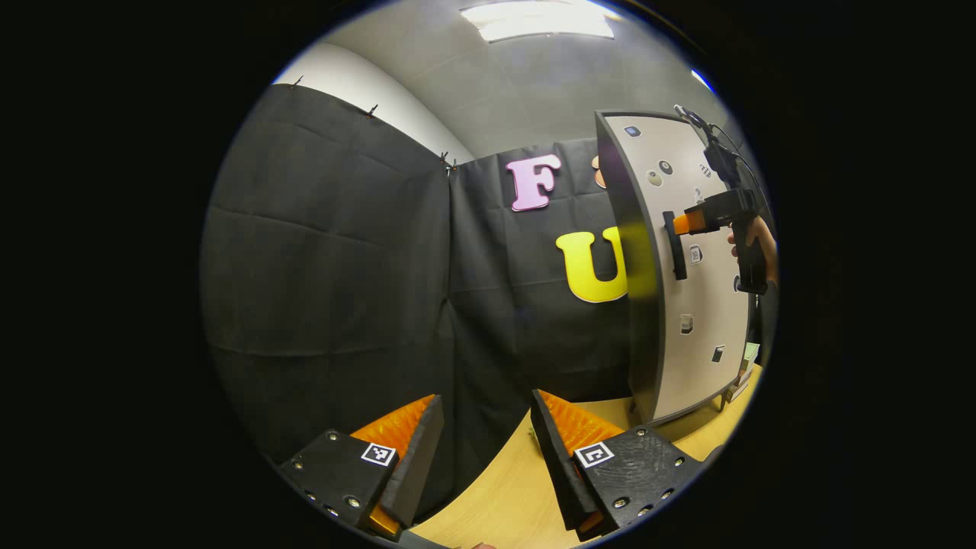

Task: Open the cabinet door with the right hand, grasp the bottle in the cabinet with the left hand and place it on the coaster, then close the cabinet door with the right hand.

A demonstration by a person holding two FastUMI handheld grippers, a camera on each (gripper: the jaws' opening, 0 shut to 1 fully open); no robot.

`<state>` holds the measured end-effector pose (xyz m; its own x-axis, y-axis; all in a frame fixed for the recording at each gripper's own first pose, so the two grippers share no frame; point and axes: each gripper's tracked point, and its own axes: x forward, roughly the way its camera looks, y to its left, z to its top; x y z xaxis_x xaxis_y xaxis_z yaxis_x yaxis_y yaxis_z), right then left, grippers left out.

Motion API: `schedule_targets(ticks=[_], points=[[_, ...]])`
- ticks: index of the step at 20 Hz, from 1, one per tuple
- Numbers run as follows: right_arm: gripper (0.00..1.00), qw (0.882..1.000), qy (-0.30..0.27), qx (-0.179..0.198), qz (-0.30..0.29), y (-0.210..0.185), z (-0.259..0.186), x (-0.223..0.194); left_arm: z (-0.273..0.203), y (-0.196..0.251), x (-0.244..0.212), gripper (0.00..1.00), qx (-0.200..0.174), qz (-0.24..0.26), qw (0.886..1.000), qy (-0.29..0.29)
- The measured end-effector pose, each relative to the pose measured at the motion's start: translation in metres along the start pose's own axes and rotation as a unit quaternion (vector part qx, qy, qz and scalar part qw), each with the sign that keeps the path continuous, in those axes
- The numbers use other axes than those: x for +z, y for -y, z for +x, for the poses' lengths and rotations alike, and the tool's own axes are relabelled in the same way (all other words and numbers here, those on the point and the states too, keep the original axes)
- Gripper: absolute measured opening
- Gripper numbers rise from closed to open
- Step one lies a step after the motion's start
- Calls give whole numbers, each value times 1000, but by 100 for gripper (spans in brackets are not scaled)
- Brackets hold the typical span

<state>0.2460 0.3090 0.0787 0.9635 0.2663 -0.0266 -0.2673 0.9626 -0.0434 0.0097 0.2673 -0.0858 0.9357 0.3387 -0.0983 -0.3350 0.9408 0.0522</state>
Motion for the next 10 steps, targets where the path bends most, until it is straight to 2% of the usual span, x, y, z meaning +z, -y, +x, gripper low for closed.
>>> schedule_targets(ticks=[3,4,5,6,7,9,10], points=[[95,1000,-28,-2,10,-10,16,-12,3,-5,-6,67,10,2,1000,-5],[82,999,-32,-8,10,-10,20,-14,4,-7,-7,65,13,2,1000,-4],[74,999,-37,-13,11,-10,24,-16,5,-11,-8,65,17,1,1000,-4],[69,999,-43,-14,14,-12,28,-19,5,-17,-8,65,19,0,1000,-4],[69,998,-50,-13,20,-14,32,-21,5,-23,-8,67,21,-2,1000,-5],[69,997,-65,-16,32,-14,39,-26,3,-26,-11,65,23,-3,1000,-6],[55,997,-69,-22,38,-14,39,-28,3,-26,-9,65,24,-4,1000,-4]])
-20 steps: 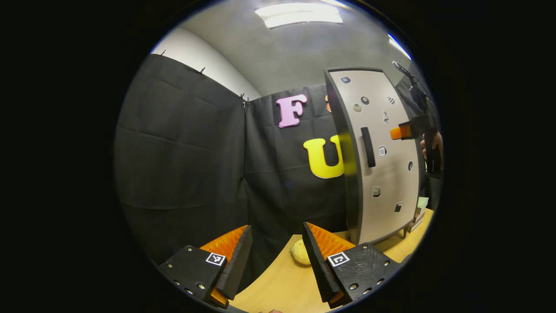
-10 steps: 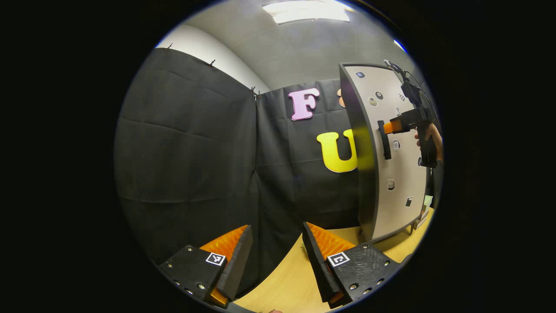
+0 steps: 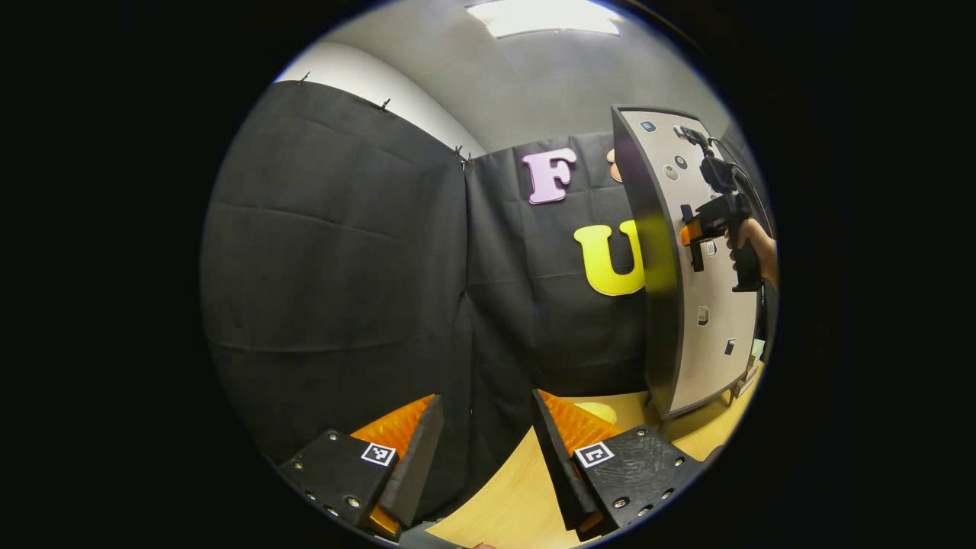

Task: Open the cabinet door with the right hand, grasp the bottle in the cabinet with the left hand and place it on the coaster, then close the cabinet door with the right hand.

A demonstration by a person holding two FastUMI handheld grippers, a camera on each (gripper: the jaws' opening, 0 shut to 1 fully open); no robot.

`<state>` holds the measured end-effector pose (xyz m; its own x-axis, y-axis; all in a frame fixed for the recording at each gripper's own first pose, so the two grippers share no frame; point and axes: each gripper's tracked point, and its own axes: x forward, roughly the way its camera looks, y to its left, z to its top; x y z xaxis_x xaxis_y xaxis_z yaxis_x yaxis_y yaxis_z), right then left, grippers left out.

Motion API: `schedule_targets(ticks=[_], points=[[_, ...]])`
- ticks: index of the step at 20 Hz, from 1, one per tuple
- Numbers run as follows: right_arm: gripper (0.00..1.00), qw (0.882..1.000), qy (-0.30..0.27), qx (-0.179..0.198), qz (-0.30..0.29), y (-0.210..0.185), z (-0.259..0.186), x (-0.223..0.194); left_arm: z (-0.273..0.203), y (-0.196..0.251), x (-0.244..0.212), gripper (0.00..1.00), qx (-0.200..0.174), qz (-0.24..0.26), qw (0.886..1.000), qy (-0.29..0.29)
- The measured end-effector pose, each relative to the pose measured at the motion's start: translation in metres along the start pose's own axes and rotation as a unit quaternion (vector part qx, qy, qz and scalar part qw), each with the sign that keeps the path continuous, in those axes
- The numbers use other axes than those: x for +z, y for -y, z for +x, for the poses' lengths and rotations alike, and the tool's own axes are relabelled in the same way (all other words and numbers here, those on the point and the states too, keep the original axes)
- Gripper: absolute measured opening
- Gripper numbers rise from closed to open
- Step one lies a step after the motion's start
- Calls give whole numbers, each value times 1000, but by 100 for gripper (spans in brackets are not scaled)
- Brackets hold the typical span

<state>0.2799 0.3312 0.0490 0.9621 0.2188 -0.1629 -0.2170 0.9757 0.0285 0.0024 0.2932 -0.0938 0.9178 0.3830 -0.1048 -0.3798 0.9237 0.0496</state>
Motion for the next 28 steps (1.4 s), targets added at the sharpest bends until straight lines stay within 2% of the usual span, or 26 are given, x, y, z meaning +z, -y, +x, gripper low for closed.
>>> schedule_targets(ticks=[1,3,6,7,8,14,19,23,28], points=[[41,1000,-5,-3,3,1,0,0,0,1,1,65,-1,-1,1000,2],[41,1000,-6,0,7,-1,3,-2,0,4,4,65,-4,-1,1000,5],[22,1000,-19,6,8,-1,-3,-3,0,12,9,65,-12,1,1000,9],[22,1000,-22,13,8,-2,-4,-3,2,16,10,65,-15,2,1000,12],[16,1000,-19,19,7,-3,-8,-2,3,19,12,65,-18,1,1000,14],[16,998,-24,63,6,0,-44,-3,-2,47,22,67,-41,-1,999,23],[16,994,-33,104,9,3,-56,-6,-10,84,39,67,-65,3,997,37],[16,991,-32,126,11,9,-64,-6,-25,110,50,65,-78,7,996,46],[16,988,-31,149,12,15,-71,-8,-42,137,66,67,-87,10,995,53]])
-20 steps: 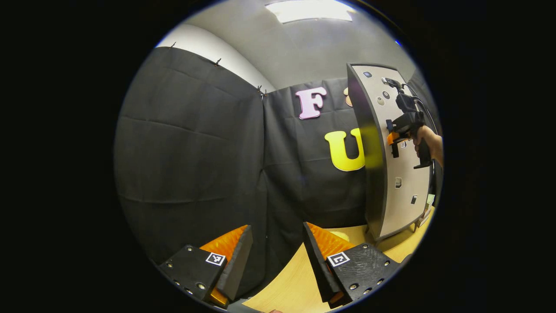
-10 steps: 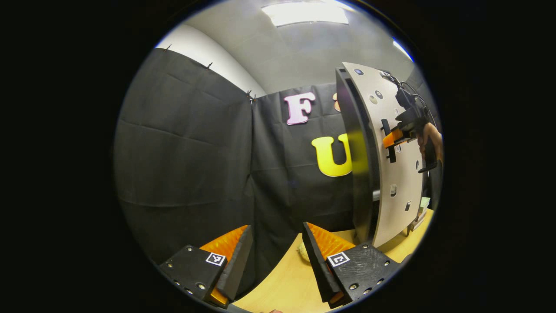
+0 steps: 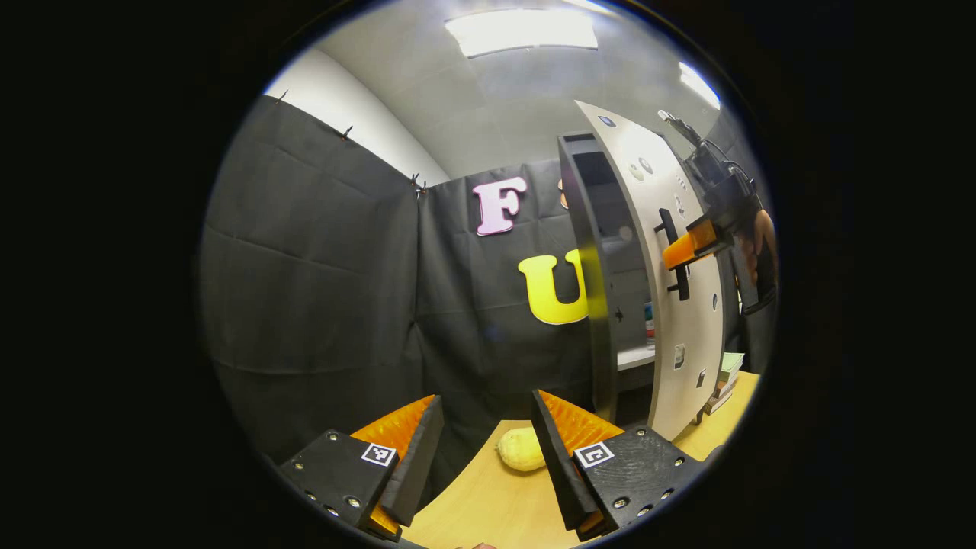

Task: Open the cabinet door with the right hand, grasp the bottle in the cabinet with the left hand and place it on the coaster, then close the cabinet door with the right hand.

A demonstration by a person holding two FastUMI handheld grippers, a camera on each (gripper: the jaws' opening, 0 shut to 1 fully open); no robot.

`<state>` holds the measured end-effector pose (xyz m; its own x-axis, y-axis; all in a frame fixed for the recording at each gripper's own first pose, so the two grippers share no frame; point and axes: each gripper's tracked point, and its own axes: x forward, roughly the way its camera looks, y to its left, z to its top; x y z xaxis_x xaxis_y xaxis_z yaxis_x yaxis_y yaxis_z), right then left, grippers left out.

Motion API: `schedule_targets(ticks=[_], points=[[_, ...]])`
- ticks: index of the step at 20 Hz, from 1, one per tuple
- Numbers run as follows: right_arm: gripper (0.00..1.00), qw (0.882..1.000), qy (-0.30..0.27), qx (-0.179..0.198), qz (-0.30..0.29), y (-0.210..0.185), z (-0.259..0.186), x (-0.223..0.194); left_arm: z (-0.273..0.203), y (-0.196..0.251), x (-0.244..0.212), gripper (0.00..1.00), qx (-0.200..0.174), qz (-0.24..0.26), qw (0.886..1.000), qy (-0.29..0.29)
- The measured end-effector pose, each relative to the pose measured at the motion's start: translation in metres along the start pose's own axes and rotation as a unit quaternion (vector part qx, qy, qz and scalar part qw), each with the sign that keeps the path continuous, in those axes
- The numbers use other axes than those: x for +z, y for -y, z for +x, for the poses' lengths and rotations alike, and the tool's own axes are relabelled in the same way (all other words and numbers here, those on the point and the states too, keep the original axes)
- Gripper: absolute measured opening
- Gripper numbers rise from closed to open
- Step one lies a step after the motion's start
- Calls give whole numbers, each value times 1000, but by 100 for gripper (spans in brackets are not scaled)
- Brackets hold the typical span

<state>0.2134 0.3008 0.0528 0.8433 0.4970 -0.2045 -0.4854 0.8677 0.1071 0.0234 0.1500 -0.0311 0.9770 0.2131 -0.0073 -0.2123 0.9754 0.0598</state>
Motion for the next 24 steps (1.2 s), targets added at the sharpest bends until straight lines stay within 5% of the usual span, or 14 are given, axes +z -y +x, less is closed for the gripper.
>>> schedule_targets(ticks=[24], points=[[16,998,14,49,-26,32,-37,-3,-33,177,45,67,-93,-13,995,21]])
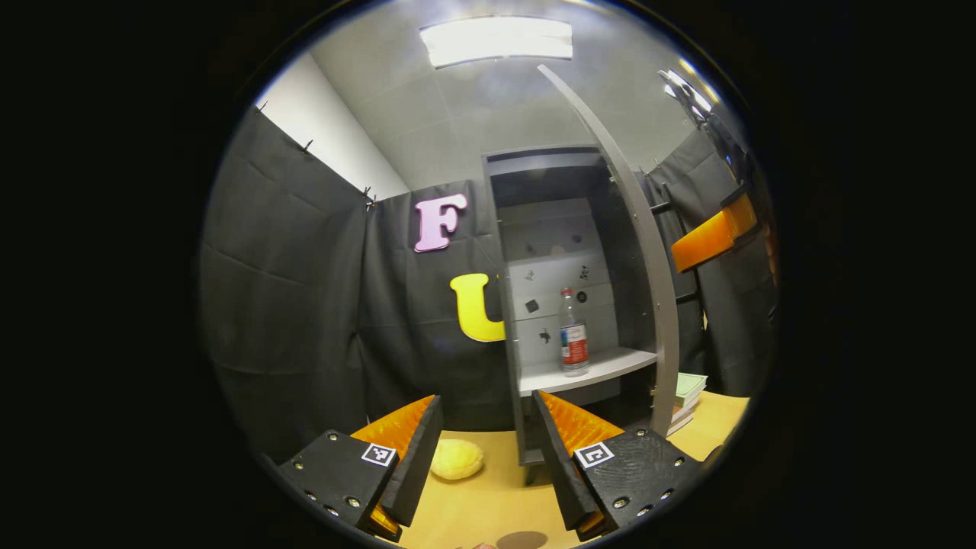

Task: Open the cabinet door with the right hand, grasp the bottle in the cabinet with the left hand and place it on the coaster, then close the cabinet door with the right hand.

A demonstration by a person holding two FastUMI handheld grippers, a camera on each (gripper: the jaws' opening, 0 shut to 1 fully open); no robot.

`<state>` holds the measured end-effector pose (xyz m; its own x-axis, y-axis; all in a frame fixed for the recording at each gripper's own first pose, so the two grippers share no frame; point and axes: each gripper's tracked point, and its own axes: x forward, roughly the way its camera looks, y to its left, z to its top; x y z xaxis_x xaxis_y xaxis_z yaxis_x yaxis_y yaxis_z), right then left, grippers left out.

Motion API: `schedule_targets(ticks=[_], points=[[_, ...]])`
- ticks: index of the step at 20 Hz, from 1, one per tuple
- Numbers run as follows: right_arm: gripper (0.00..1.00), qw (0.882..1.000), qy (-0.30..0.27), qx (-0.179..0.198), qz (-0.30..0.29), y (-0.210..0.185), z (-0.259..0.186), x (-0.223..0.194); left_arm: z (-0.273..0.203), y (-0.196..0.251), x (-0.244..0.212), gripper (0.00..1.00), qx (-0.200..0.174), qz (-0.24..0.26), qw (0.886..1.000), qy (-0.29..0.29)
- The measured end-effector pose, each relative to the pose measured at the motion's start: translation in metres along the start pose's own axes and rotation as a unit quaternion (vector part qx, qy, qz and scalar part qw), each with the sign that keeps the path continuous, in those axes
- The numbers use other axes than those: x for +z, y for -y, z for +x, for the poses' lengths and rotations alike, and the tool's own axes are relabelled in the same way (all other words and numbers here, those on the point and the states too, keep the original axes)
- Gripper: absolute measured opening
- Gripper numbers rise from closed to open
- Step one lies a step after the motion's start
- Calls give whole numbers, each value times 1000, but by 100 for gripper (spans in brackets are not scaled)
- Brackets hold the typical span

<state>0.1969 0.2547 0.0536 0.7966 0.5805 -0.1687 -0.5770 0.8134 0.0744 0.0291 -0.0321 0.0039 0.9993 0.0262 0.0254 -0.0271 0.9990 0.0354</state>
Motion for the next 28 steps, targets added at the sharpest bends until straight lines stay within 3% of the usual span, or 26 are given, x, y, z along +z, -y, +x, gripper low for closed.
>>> schedule_targets(ticks=[10,18,22,25,27,28], points=[[16,1000,16,-20,2,18,-12,-1,-17,65,14,67,-19,-3,1000,0],[15,997,31,-71,-10,44,-20,2,-21,103,31,67,-39,1,999,7],[15,991,42,-128,-17,70,-26,5,-10,121,44,67,-67,-19,998,-5],[14,993,39,-113,20,60,-31,-3,8,123,46,67,-80,-36,996,-24],[21,993,41,-102,37,53,-36,-5,23,121,52,67,-85,-41,995,-27],[33,992,43,-109,37,56,-39,-5,33,119,56,67,-86,-40,995,-25]])
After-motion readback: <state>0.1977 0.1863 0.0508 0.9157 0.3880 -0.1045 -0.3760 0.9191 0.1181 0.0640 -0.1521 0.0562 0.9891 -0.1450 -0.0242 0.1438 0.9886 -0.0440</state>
